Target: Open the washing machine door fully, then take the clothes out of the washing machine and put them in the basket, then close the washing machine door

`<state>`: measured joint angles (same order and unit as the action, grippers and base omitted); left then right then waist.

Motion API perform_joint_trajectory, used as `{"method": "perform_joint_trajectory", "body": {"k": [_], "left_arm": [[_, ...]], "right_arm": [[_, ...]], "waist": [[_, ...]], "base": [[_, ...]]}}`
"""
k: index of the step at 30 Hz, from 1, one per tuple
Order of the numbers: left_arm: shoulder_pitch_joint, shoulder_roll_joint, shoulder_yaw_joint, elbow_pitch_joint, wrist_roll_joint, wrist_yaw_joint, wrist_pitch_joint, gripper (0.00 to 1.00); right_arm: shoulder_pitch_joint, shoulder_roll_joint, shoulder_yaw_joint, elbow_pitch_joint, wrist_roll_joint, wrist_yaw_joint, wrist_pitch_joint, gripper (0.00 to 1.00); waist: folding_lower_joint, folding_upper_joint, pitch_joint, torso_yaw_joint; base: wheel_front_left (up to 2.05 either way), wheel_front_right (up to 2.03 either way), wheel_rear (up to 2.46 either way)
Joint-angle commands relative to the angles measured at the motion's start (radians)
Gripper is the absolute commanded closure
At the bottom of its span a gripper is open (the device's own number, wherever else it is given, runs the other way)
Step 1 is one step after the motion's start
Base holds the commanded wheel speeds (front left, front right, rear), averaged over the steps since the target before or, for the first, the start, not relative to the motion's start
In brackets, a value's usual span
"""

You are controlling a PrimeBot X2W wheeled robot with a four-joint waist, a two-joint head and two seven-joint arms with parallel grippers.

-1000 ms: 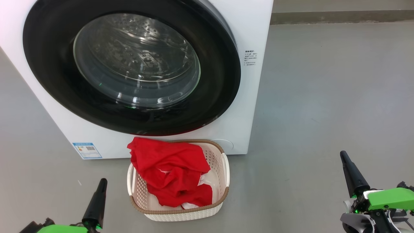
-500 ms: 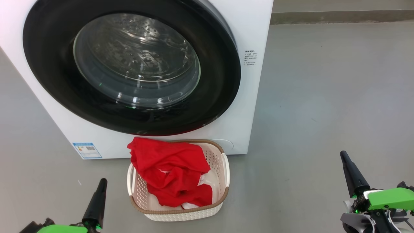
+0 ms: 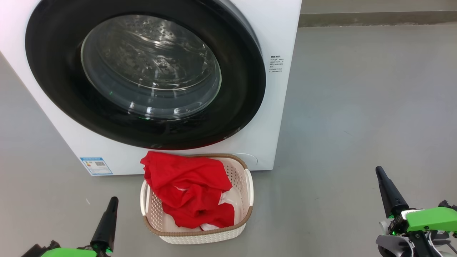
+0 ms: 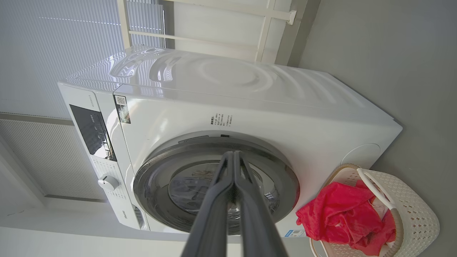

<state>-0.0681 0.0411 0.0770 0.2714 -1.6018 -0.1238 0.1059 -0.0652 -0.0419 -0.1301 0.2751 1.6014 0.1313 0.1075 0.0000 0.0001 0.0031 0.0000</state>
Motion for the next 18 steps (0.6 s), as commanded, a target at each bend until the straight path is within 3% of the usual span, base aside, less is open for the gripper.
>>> {"method": "perform_joint_trajectory", "body": {"k": [1, 18], "left_arm": [[-0.04, 0.009, 0.037, -0.027, -0.007, -0.007, 0.007, 1.0], [-0.04, 0.009, 0.037, -0.027, -0.007, -0.007, 0.007, 1.0]], "right_arm": [[-0.043, -0.008, 0.016, -0.03, 0.007, -0.001, 0.006, 1.0], [-0.043, -0.008, 0.016, -0.03, 0.007, -0.001, 0.006, 1.0]], "waist": [[0.0, -0.0001, 0.0, 0.0], [0.0, -0.0001, 0.0, 0.0]], "base": [[0.0, 0.0, 0.0], [0.0, 0.0, 0.0]]}}
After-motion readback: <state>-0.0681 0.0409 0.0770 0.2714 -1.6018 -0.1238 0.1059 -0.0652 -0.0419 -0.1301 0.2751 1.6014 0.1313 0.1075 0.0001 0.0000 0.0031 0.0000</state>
